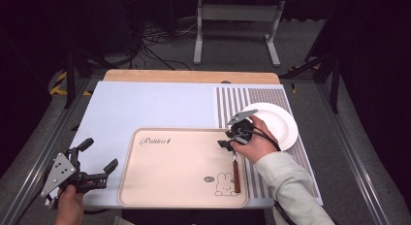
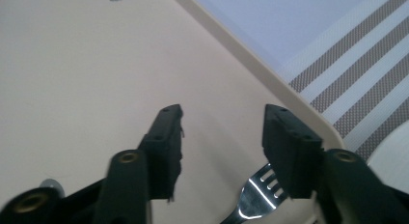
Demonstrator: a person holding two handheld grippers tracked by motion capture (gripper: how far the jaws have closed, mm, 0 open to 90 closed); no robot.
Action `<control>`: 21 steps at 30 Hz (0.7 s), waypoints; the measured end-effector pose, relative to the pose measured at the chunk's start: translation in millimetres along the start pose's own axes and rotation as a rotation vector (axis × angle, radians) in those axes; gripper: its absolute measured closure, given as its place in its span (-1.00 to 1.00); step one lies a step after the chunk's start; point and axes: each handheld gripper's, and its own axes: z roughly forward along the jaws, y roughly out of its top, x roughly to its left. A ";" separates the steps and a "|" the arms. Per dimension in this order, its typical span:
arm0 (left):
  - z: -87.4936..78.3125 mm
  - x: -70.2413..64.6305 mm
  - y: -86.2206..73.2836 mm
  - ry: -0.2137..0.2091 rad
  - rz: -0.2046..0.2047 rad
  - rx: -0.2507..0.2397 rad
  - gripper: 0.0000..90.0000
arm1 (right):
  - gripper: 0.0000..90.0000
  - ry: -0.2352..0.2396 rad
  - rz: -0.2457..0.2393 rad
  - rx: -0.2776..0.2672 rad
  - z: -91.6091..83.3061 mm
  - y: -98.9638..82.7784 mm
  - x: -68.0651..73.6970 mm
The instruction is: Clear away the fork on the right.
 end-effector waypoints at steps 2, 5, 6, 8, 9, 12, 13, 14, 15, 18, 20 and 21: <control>0.0 -0.2 -0.1 0.000 -0.002 0.000 -1.00 | -0.23 0.009 0.003 -0.037 -4.6 1.7 1.9; 0.2 -0.2 -0.1 0.000 -0.002 -0.001 -1.00 | -0.43 0.012 -0.013 -0.082 -10.7 3.6 3.3; 0.2 -0.1 -0.1 0.000 -0.002 -0.001 -1.00 | -0.47 0.014 -0.013 -0.093 -12.4 3.9 3.6; 0.2 -0.1 0.0 0.000 0.000 0.000 -1.00 | -0.51 0.016 -0.025 -0.101 -15.5 4.1 3.7; 0.2 -0.2 -0.1 -0.001 -0.002 -0.001 -1.00 | -0.51 0.015 -0.034 -0.109 -18.0 3.9 3.8; 0.0 0.0 -0.1 -0.001 -0.003 -0.001 -1.00 | -0.52 0.015 -0.051 -0.140 -26.9 2.4 4.1; -0.1 0.1 0.0 -0.001 0.001 -0.002 -1.00 | -0.52 0.014 -0.060 -0.156 -30.7 1.7 4.4; -0.2 0.1 0.0 -0.001 0.001 -0.003 -1.00 | -0.52 0.014 -0.067 -0.172 -34.8 0.9 4.7; -0.3 0.1 -0.1 -0.001 -0.001 -0.002 -1.00 | -0.52 0.016 -0.070 -0.183 -38.1 0.1 4.9; -0.1 0.1 -0.1 0.000 -0.002 -0.002 -1.00 | -0.58 0.020 -0.078 -0.228 -50.8 -3.8 5.0; -0.1 0.2 0.0 -0.001 0.000 -0.003 -1.00 | -0.63 0.011 -0.111 -0.266 -60.2 -7.1 4.2; -0.2 0.1 0.0 0.000 -0.002 -0.002 -1.00 | -0.65 0.006 -0.120 -0.281 -64.4 -8.9 4.0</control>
